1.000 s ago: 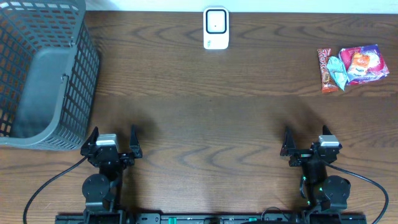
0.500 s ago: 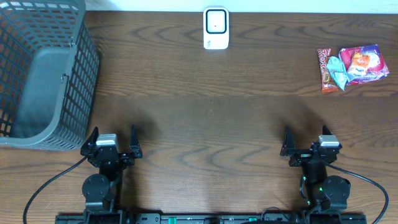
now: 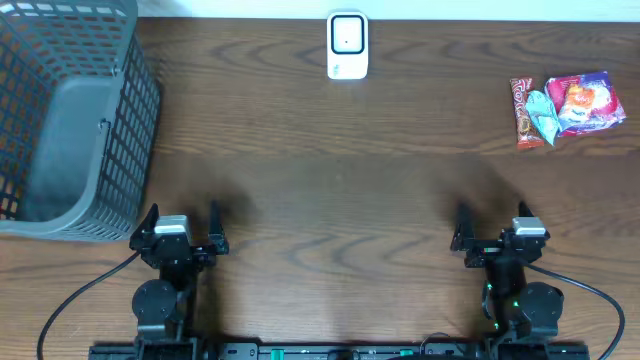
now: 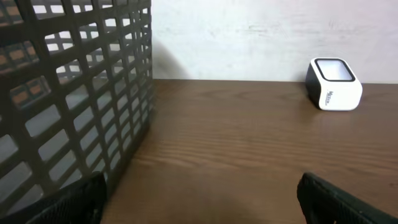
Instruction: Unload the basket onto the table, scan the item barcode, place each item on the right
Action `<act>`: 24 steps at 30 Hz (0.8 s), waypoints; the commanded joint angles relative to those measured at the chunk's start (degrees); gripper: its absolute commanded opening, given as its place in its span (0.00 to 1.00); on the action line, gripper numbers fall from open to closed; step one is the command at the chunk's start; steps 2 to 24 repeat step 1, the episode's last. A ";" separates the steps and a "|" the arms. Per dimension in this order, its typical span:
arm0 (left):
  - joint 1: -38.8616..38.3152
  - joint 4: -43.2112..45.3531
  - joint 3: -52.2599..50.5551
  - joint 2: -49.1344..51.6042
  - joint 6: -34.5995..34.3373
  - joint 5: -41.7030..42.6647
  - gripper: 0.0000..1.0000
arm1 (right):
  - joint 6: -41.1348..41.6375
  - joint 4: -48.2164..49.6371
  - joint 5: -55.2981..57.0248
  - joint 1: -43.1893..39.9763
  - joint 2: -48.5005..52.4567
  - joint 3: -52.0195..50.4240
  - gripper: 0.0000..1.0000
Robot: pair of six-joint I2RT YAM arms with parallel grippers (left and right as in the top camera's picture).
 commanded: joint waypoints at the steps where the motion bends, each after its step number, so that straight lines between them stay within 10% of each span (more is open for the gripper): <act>1: 0.09 -2.40 -0.85 -0.35 0.96 -0.76 0.98 | -0.68 -0.20 0.07 0.52 -0.39 -0.09 0.99; 24: 0.09 -2.40 -0.85 -0.35 0.96 -0.76 0.98 | -0.68 -0.20 0.07 0.52 -0.39 -0.09 0.99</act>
